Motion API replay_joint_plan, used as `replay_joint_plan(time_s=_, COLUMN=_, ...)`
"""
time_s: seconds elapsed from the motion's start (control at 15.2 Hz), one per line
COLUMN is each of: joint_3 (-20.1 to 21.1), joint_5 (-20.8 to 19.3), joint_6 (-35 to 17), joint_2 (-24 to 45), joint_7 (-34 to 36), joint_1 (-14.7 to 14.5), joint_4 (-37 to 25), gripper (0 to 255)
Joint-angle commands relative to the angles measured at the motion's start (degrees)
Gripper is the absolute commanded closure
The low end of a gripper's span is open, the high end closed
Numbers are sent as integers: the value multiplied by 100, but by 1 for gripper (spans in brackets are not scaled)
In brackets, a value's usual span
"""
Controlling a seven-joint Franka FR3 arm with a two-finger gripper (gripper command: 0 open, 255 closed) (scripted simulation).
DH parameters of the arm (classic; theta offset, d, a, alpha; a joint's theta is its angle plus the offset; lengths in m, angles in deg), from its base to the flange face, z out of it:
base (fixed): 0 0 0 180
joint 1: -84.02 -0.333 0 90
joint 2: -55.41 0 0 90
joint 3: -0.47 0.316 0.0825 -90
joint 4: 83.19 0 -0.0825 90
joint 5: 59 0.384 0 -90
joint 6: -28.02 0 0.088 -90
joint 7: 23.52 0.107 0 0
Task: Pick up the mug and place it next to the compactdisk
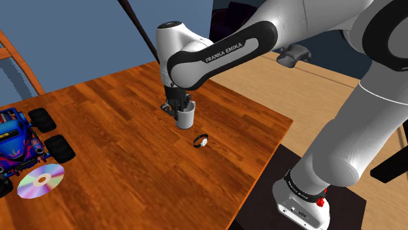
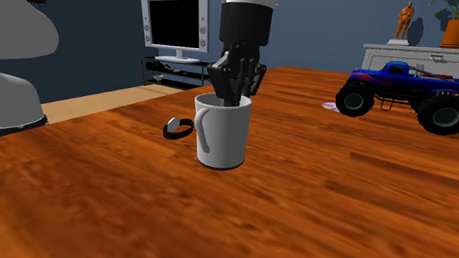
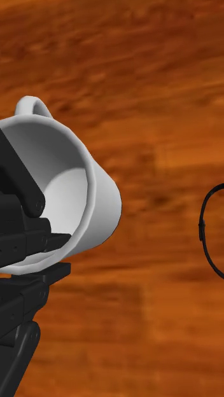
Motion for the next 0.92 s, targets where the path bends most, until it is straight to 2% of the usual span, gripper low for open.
replay_joint_plan(time_s=0.0, joint_3=0, joint_5=0, joint_6=0, joint_2=0, joint_7=0, joint_1=0, joint_4=0, gripper=255)
replay_joint_plan(time_s=0.33, joint_3=0, joint_5=0, joint_6=0, joint_2=0, joint_7=0, joint_1=0, joint_4=0, gripper=255)
replay_joint_plan(time_s=0.86, joint_3=0, joint_5=120, joint_6=583, joint_2=-254, joint_7=-108, joint_1=11, joint_4=-349, gripper=255)
